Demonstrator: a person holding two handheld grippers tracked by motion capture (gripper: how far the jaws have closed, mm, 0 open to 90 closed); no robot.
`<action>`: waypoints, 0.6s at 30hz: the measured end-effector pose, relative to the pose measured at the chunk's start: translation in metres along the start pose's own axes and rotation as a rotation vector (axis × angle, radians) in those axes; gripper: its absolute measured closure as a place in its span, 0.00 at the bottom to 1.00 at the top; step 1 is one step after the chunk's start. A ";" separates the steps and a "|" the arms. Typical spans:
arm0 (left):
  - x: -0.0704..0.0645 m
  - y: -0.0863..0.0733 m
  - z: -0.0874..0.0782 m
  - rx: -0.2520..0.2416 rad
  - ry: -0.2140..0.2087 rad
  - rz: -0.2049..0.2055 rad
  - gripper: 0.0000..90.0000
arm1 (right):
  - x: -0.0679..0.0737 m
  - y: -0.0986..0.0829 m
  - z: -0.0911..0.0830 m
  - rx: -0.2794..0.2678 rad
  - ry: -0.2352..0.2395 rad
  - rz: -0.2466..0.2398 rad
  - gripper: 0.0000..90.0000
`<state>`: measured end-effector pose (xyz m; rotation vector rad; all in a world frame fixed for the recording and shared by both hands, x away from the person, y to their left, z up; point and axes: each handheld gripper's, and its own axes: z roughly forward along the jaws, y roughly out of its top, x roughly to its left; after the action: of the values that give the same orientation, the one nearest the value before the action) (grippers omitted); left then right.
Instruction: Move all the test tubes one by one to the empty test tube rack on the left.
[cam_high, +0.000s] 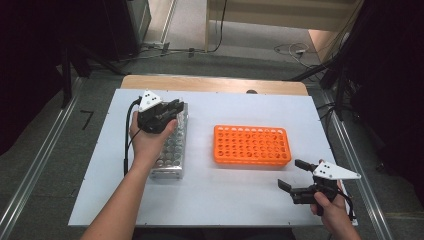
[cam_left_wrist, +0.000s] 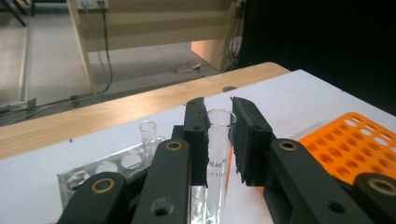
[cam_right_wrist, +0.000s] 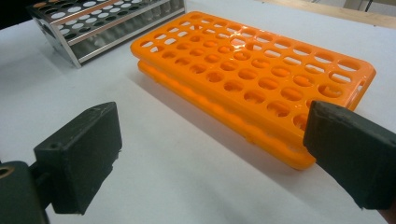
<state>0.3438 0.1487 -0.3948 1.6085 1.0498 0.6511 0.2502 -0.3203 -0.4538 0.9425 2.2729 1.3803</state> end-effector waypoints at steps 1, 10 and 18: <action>0.000 0.000 0.001 -0.001 0.003 -0.009 0.85 | 0.000 0.000 0.000 -0.001 0.001 0.000 0.03; -0.006 -0.008 0.000 0.040 0.018 0.046 0.85 | 0.000 0.000 0.000 0.002 0.005 -0.002 0.03; -0.006 -0.019 0.001 0.068 0.019 0.028 0.85 | 0.001 0.000 0.001 0.004 0.007 -0.006 0.03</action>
<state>0.3367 0.1442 -0.4128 1.6815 1.0753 0.6566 0.2503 -0.3191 -0.4545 0.9324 2.2833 1.3788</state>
